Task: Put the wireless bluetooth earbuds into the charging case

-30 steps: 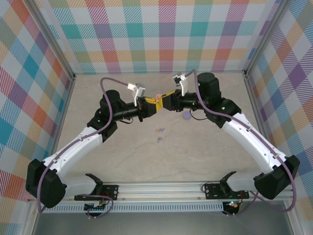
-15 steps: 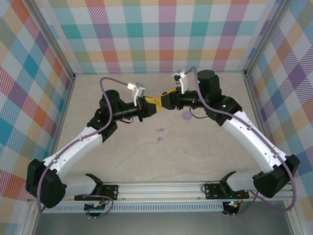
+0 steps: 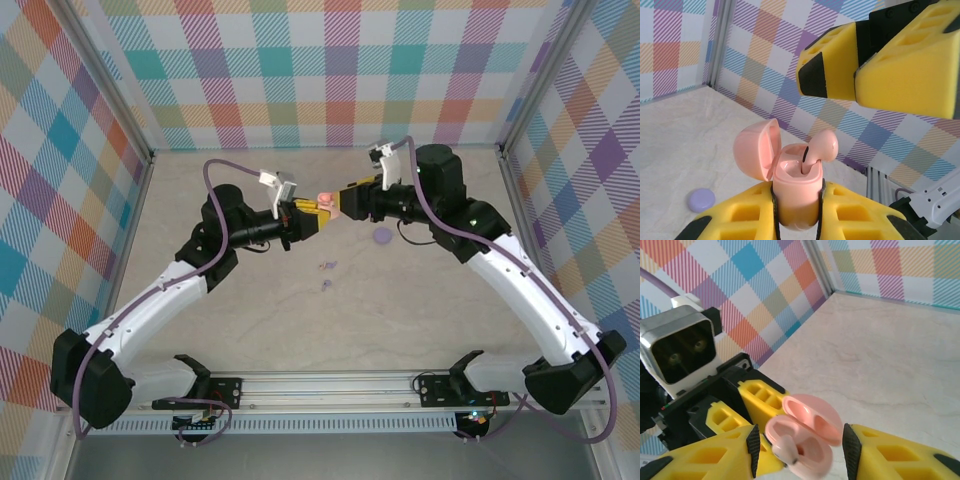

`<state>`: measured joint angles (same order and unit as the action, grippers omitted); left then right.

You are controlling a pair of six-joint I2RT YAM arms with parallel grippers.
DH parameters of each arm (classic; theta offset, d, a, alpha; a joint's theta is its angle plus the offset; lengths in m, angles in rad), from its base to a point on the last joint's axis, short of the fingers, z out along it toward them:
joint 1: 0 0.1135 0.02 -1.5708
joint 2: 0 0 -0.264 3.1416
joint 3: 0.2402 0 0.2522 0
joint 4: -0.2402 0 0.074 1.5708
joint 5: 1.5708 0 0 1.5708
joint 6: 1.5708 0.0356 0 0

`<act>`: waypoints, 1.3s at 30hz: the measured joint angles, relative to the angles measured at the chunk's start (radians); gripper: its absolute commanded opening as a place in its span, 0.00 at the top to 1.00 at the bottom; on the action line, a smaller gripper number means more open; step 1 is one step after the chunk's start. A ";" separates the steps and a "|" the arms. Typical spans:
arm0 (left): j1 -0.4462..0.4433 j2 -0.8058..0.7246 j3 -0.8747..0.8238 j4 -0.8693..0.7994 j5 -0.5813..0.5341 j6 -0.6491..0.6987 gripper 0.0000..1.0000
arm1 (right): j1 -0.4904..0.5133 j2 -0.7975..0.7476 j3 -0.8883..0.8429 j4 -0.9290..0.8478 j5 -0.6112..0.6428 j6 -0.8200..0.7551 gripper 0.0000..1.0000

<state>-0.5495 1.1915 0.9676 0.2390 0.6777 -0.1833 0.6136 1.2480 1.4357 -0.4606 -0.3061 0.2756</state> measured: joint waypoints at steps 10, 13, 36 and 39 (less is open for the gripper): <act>-0.001 -0.032 0.000 -0.002 -0.010 0.027 0.97 | 0.000 -0.019 -0.002 -0.060 0.065 -0.001 0.74; -0.003 -0.032 0.000 -0.002 -0.010 0.028 0.97 | 0.000 -0.014 -0.002 -0.061 0.046 -0.002 0.76; -0.006 -0.029 0.000 -0.027 -0.018 0.028 0.97 | 0.005 0.038 0.017 -0.087 -0.085 -0.009 0.78; -0.007 -0.023 0.000 -0.027 -0.018 0.028 0.97 | 0.009 0.043 0.023 -0.087 -0.092 -0.012 0.78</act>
<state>-0.5564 1.1683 0.9676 0.2115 0.6601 -0.1555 0.6224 1.2907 1.4582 -0.5476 -0.3977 0.2634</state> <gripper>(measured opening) 0.200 0.220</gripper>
